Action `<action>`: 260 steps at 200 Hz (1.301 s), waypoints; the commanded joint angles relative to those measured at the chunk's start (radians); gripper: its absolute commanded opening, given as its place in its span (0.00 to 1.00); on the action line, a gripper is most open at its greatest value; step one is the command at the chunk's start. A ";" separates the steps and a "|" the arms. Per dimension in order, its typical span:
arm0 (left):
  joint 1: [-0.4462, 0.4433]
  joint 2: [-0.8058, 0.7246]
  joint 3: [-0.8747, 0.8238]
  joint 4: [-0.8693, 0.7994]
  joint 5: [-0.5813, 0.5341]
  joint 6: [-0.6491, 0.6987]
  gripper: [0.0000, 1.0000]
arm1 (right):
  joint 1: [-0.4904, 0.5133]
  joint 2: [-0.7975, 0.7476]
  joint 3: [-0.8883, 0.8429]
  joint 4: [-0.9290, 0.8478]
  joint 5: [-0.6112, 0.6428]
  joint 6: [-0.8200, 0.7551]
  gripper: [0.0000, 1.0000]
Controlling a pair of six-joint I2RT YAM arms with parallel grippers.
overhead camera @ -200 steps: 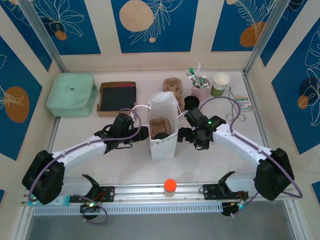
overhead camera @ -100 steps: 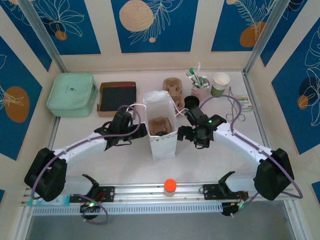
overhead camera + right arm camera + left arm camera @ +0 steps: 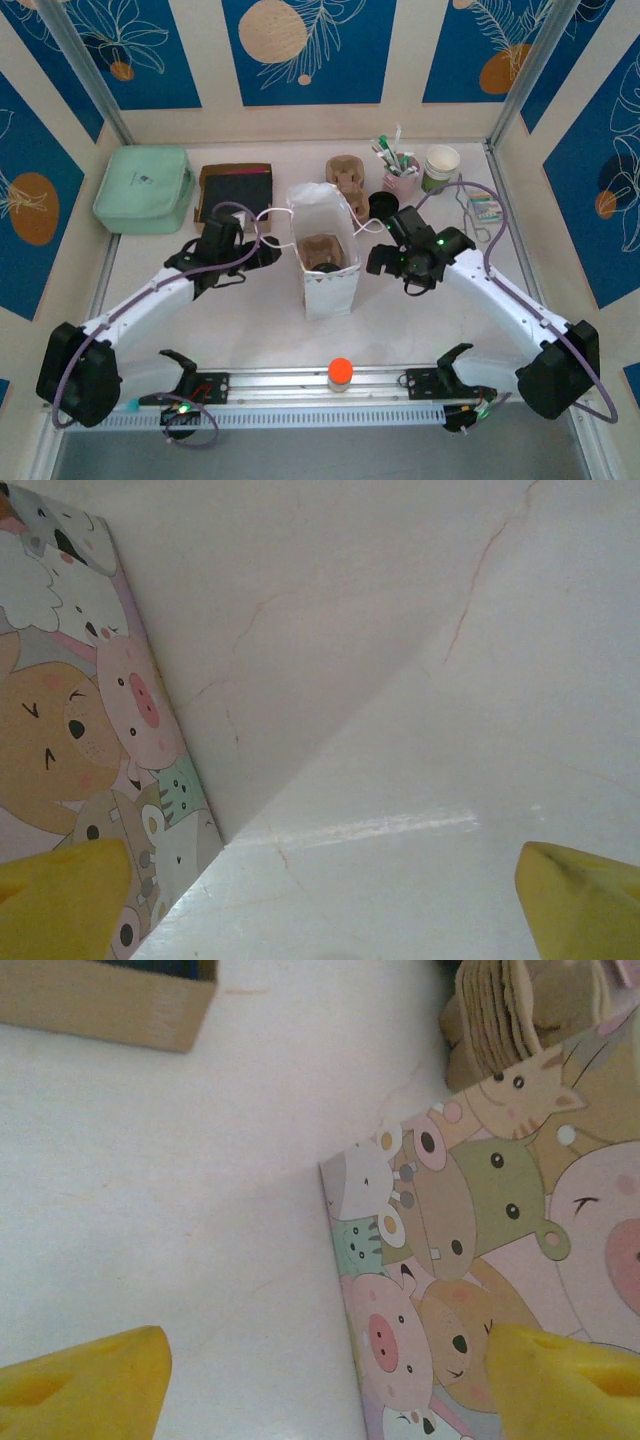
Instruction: Pack the takeout coffee
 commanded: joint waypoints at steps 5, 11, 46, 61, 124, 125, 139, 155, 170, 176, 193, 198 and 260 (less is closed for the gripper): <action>0.038 -0.065 0.036 -0.081 -0.017 0.048 0.84 | -0.035 -0.035 0.057 -0.052 0.028 -0.057 0.99; 0.048 -0.078 0.039 -0.090 -0.018 0.052 0.84 | -0.043 -0.038 0.066 -0.056 0.030 -0.066 0.99; 0.080 -0.153 0.041 -0.137 -0.033 0.075 0.86 | -0.103 -0.040 0.133 -0.082 0.039 -0.127 0.99; 0.090 -0.181 0.041 -0.155 -0.038 0.086 0.86 | -0.136 -0.035 0.169 -0.079 0.027 -0.158 0.99; 0.105 -0.269 0.032 -0.199 -0.048 0.115 0.87 | -0.212 0.045 0.338 -0.056 -0.026 -0.254 0.99; 0.105 -0.269 0.032 -0.199 -0.047 0.116 0.87 | -0.213 0.047 0.341 -0.055 -0.026 -0.255 0.99; 0.105 -0.284 0.024 -0.186 -0.036 0.122 0.87 | -0.228 0.075 0.378 -0.047 -0.036 -0.271 0.99; 0.105 -0.296 0.014 -0.174 -0.025 0.125 0.87 | -0.254 0.111 0.425 -0.042 -0.058 -0.282 1.00; 0.105 -0.299 0.012 -0.174 -0.017 0.129 0.86 | -0.276 0.142 0.464 -0.030 -0.085 -0.289 0.98; 0.105 -0.301 0.012 -0.174 -0.015 0.129 0.86 | -0.284 0.155 0.477 -0.023 -0.096 -0.294 0.97; 0.104 -0.309 0.004 -0.174 -0.010 0.129 0.85 | -0.304 0.195 0.521 -0.014 -0.116 -0.301 0.96; 0.105 -0.314 0.001 -0.173 -0.008 0.129 0.85 | -0.309 0.208 0.534 -0.014 -0.120 -0.303 0.95; 0.104 -0.347 -0.039 -0.176 -0.002 0.129 0.83 | -0.364 0.329 0.643 -0.002 -0.137 -0.316 0.77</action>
